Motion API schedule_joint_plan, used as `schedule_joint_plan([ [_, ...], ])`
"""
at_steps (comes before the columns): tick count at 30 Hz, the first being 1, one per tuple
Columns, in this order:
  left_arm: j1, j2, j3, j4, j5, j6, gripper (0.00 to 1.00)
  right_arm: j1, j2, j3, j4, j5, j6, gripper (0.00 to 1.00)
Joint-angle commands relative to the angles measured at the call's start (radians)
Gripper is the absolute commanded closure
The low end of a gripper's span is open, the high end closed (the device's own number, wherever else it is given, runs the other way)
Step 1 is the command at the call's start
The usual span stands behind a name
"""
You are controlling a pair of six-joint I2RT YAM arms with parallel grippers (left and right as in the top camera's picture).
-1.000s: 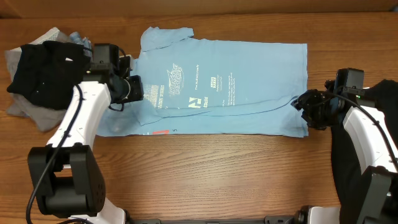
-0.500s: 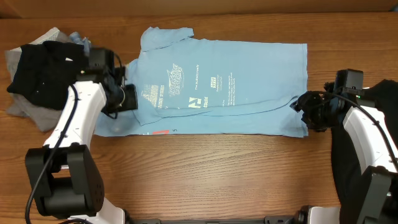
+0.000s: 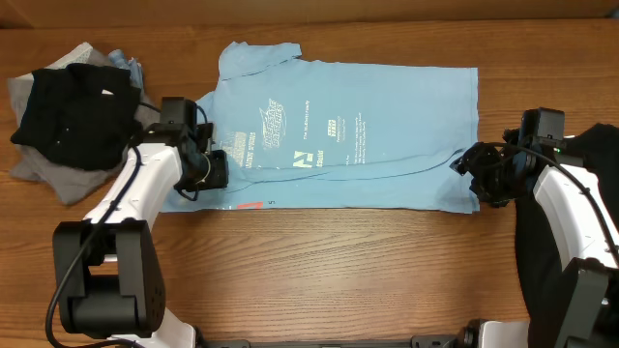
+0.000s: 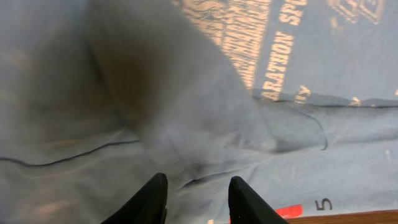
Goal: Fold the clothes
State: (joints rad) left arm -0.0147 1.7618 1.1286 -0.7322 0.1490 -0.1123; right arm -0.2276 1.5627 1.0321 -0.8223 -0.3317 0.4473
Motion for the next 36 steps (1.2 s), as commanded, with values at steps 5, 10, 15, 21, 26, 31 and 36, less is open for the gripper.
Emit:
schedule_joint_plan([
  [5, -0.025, 0.035, -0.014, 0.008, -0.029, -0.023, 0.65, 0.003, 0.001, 0.013, 0.004, 0.017, -0.011, 0.35],
  [10, -0.025, 0.080, -0.014, -0.002, -0.024, -0.023, 0.66, 0.003, 0.001, 0.013, 0.004, 0.018, -0.011, 0.35],
  [15, -0.028, 0.104, -0.015, 0.011, -0.020, -0.023, 0.71, 0.003, 0.001, 0.013, -0.001, 0.031, -0.011, 0.34],
  [21, -0.031, 0.105, -0.014, 0.012, -0.018, -0.024, 0.95, 0.003, 0.001, 0.013, -0.003, 0.036, -0.010, 0.35],
  [26, -0.031, 0.104, 0.000, -0.005, 0.010, -0.026, 0.96, 0.003, 0.001, 0.013, -0.003, 0.036, -0.010, 0.34],
  [31, -0.030, 0.102, 0.106, -0.077, 0.036, -0.034, 0.96, 0.003, 0.001, 0.013, -0.003, 0.042, -0.010, 0.34],
  [36, -0.032, 0.102, 0.210, -0.106, 0.036, -0.034, 0.96, 0.003, 0.001, 0.013, -0.003, 0.042, -0.010, 0.34],
])
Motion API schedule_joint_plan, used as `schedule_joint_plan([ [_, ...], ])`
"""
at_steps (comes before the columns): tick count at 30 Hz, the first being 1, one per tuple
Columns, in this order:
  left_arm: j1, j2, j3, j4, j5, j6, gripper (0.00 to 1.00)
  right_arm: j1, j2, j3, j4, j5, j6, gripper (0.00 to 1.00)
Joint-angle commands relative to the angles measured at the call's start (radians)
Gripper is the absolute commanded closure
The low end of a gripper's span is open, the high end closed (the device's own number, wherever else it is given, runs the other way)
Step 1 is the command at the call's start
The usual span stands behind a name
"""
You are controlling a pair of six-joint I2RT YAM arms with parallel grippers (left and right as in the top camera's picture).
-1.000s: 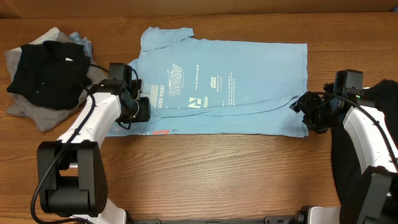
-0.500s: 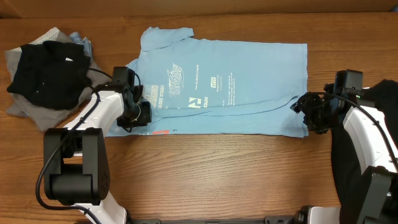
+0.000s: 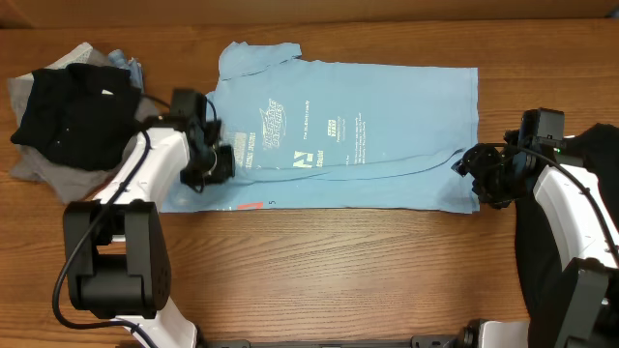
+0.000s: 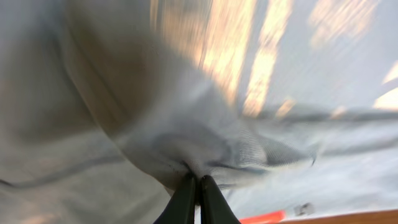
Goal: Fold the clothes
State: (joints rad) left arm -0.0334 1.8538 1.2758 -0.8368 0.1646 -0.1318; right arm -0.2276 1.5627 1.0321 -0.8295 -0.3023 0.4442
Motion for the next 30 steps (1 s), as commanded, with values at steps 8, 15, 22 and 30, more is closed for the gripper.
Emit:
schedule_joint_plan([
  [8, -0.013, 0.011, 0.075, 0.103, 0.020, -0.030, 0.96, 0.003, 0.001, 0.013, 0.004, 0.013, -0.007, 0.34],
  [15, -0.023, 0.011, 0.075, 0.188, 0.020, -0.045, 0.82, 0.003, 0.001, 0.013, 0.004, 0.013, -0.007, 0.33],
  [22, -0.028, 0.011, 0.075, 0.169, 0.011, -0.048, 0.27, 0.003, 0.001, 0.013, 0.004, 0.013, -0.007, 0.33],
  [30, -0.018, 0.011, 0.075, 0.092, -0.018, -0.024, 0.39, 0.003, 0.001, 0.013, 0.004, 0.013, -0.007, 0.29],
])
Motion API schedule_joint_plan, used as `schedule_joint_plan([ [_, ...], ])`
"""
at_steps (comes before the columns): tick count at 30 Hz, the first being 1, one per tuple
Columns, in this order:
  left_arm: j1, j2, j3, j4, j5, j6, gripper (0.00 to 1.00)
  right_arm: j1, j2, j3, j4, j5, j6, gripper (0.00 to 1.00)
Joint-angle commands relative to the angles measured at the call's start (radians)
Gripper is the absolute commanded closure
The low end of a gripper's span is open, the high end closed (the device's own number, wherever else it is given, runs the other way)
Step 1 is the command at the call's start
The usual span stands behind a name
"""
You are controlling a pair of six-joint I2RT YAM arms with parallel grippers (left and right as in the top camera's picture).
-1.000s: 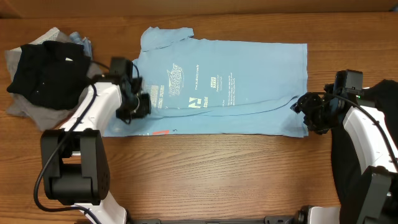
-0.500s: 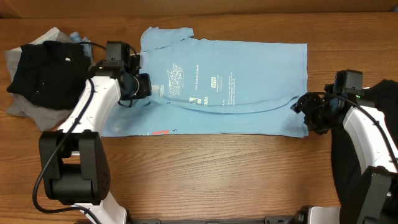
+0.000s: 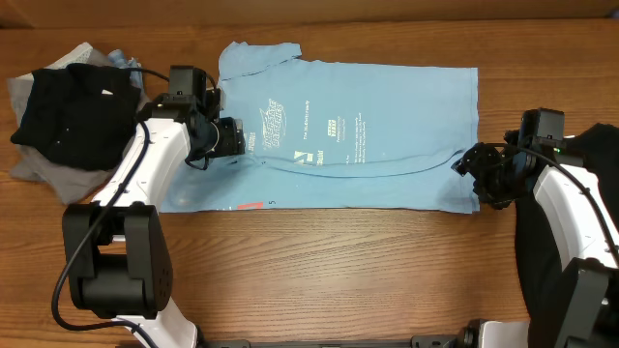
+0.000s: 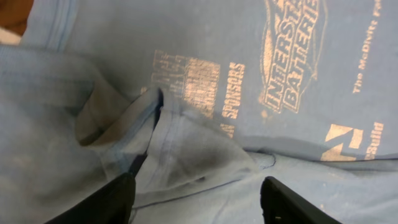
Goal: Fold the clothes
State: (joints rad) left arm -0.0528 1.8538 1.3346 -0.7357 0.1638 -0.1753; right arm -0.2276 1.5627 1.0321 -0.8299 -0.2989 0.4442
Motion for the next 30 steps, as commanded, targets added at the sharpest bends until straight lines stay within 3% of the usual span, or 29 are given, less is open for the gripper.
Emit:
schedule_joint_plan([
  [1, 0.002, 0.011, 0.016, -0.013, -0.011, 0.018, 0.48, 0.003, 0.001, 0.013, 0.005, 0.010, -0.008, 0.29],
  [4, -0.006, 0.011, 0.016, -0.010, 0.076, 0.019, 0.66, 0.010, 0.001, 0.005, 0.005, 0.010, -0.008, 0.33],
  [8, -0.048, 0.011, 0.016, 0.006, 0.206, 0.094, 0.80, 0.026, 0.001, -0.023, 0.028, 0.010, -0.007, 0.45],
  [9, -0.070, 0.011, 0.016, 0.008, 0.209, 0.119, 0.86, 0.026, 0.001, -0.030, 0.039, 0.009, -0.007, 0.49],
  [10, -0.098, 0.013, 0.016, 0.011, 0.193, 0.142, 0.96, 0.026, 0.001, -0.040, 0.055, 0.009, -0.006, 0.59],
  [12, -0.139, 0.019, 0.016, 0.013, 0.153, 0.155, 0.96, 0.026, 0.002, -0.055, 0.079, 0.009, -0.003, 0.73],
  [14, -0.176, 0.026, 0.016, 0.012, 0.120, 0.166, 0.96, 0.026, 0.003, -0.079, 0.125, -0.004, 0.000, 0.80],
  [18, -0.226, 0.038, 0.016, 0.019, 0.116, 0.199, 0.96, 0.027, 0.012, -0.137, 0.233, -0.070, 0.014, 0.82],
  [25, -0.242, 0.039, 0.016, 0.015, 0.114, 0.202, 0.96, 0.027, 0.137, -0.156, 0.315, -0.136, 0.198, 0.86],
  [30, -0.242, 0.039, 0.016, 0.002, 0.115, 0.202, 0.96, 0.032, 0.256, -0.156, 0.395, -0.274, 0.253, 0.95],
])
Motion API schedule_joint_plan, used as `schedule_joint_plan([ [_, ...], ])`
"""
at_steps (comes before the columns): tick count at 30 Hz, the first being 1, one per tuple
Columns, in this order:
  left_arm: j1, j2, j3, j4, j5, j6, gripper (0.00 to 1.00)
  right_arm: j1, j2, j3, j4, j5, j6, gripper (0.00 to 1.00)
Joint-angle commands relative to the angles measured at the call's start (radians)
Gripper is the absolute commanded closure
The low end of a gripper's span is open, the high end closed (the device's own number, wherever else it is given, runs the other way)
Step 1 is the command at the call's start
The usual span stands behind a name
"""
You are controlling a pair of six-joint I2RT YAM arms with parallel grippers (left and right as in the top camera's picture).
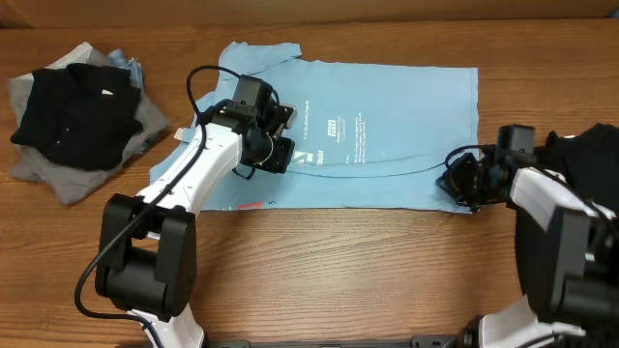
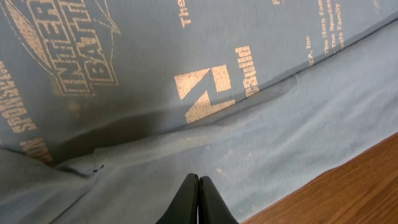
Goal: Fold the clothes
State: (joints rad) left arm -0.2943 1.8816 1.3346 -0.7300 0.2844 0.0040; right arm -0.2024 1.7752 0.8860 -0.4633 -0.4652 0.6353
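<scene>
A light blue T-shirt (image 1: 387,135) with pale print lies spread across the table's far half. My left gripper (image 1: 279,147) is over its printed chest area. In the left wrist view the left gripper (image 2: 199,186) is shut, fingertips pressed together just above the cloth (image 2: 267,143), with no fabric seen between them. A folded layer of shirt shows at that view's lower left. My right gripper (image 1: 460,180) sits at the shirt's lower right corner; the overhead view does not show whether its jaws are open or shut.
A pile with a black garment on grey cloth (image 1: 68,111) lies at the far left. Another black garment (image 1: 590,155) sits at the right edge behind the right arm. Bare wood (image 1: 338,261) runs along the front.
My left gripper was open near the shirt's left sleeve; now it is shut and further right, over the printed middle. My right gripper has shifted left onto the shirt's lower right corner.
First my left gripper stood open over the sleeve at the shirt's lower left. It was then shut on a pinch of that cloth. After that it was open higher up beside a folded-over sleeve. Now it is shut over the shirt's middle.
</scene>
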Motion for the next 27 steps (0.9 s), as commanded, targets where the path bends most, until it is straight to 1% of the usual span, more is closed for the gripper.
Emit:
schedule_joint_plan([
  [1, -0.001, 0.011, 0.016, -0.003, -0.006, 0.023, 0.96, 0.011, 0.053, -0.010, 0.053, -0.117, 0.062, 0.96],
  [6, -0.001, 0.011, 0.016, -0.002, -0.006, 0.023, 0.96, 0.032, 0.056, -0.010, 0.190, -0.187, 0.047, 0.96],
  [9, -0.001, 0.012, 0.016, -0.002, -0.006, 0.023, 0.96, 0.045, 0.056, -0.009, 0.227, -0.183, 0.051, 0.96],
  [11, -0.001, 0.011, 0.016, -0.003, -0.007, 0.023, 0.96, 0.045, 0.056, -0.009, 0.214, -0.177, 0.054, 0.96],
  [14, 0.000, 0.011, 0.016, -0.003, -0.006, 0.018, 0.96, 0.031, 0.056, -0.009, 0.175, -0.116, 0.050, 0.96],
  [16, 0.000, 0.011, 0.016, -0.003, -0.006, 0.019, 0.96, 0.026, 0.056, -0.009, 0.182, -0.111, 0.020, 0.96],
  [19, 0.000, 0.011, 0.016, -0.003, -0.006, 0.019, 0.95, 0.027, 0.056, -0.009, 0.179, -0.130, 0.014, 0.96],
  [22, 0.000, 0.011, 0.016, -0.003, -0.006, 0.018, 0.96, 0.030, 0.056, -0.009, 0.180, -0.213, -0.045, 0.96],
  [23, 0.000, 0.011, 0.016, -0.005, -0.006, 0.018, 0.95, 0.030, 0.056, -0.009, 0.168, -0.238, -0.068, 0.96],
  [27, 0.000, 0.011, 0.016, -0.018, -0.007, 0.019, 0.95, 0.033, 0.056, -0.009, 0.054, -0.232, -0.063, 0.96],
])
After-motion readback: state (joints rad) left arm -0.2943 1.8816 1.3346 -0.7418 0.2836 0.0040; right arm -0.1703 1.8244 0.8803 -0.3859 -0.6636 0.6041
